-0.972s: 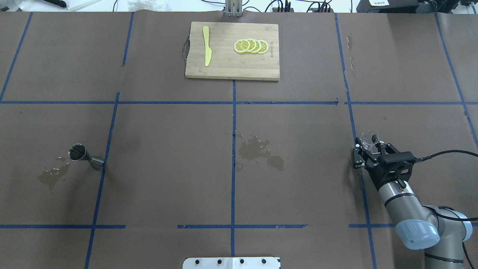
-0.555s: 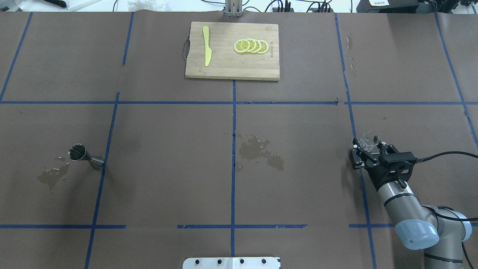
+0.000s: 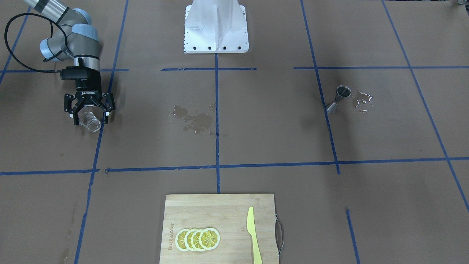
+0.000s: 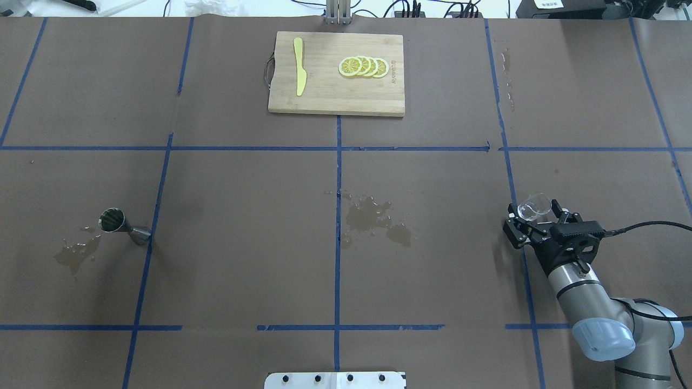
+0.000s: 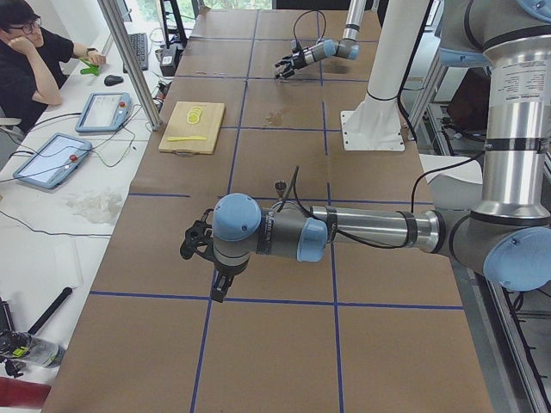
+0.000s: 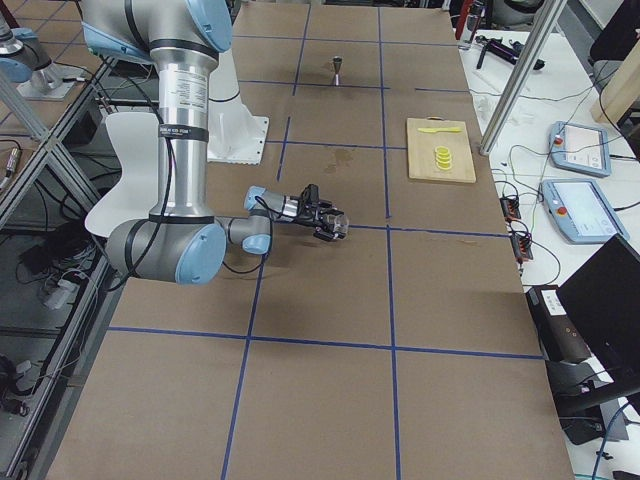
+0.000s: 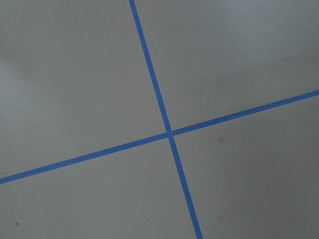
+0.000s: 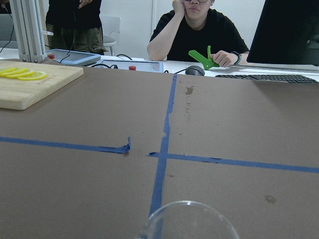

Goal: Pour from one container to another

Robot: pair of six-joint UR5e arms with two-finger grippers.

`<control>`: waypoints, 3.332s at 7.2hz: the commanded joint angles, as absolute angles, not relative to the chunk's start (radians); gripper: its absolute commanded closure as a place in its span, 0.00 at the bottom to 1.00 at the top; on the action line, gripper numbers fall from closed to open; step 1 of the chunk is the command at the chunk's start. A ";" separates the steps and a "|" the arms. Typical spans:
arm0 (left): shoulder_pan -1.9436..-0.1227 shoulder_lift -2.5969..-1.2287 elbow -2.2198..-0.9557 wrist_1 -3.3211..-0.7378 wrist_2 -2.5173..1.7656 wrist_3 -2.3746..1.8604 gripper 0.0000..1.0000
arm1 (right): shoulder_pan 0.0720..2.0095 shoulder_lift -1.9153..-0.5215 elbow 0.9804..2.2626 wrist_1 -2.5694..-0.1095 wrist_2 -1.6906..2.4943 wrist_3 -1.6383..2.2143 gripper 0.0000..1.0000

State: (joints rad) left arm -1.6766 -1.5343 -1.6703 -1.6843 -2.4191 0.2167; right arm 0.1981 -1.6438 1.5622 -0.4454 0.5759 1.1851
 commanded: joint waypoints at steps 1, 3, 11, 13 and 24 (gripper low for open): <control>-1.677 -1.534 -1.671 -1.684 -2.419 0.216 0.00 | 0.202 -1.649 1.603 -0.445 0.543 1.123 0.00; -1.677 -1.535 -1.671 -1.684 -2.419 0.216 0.00 | 0.204 -1.658 1.653 -0.445 0.520 1.057 0.00; -1.672 -1.534 -1.671 -1.686 -2.421 0.216 0.00 | 0.811 -1.663 1.717 -0.491 1.461 0.843 0.00; -1.671 -1.534 -1.671 -1.686 -2.421 0.216 0.00 | 1.044 -1.661 1.713 -0.637 1.772 0.603 0.00; -1.666 -1.529 -1.657 -1.715 -2.419 0.218 0.00 | 1.612 -1.799 1.701 -1.358 2.278 -0.097 0.00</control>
State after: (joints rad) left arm -1.6668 -1.5309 -1.6576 -1.7049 -2.4197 0.2178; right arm 1.6115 -1.7904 1.7102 -1.3528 2.2605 -0.0980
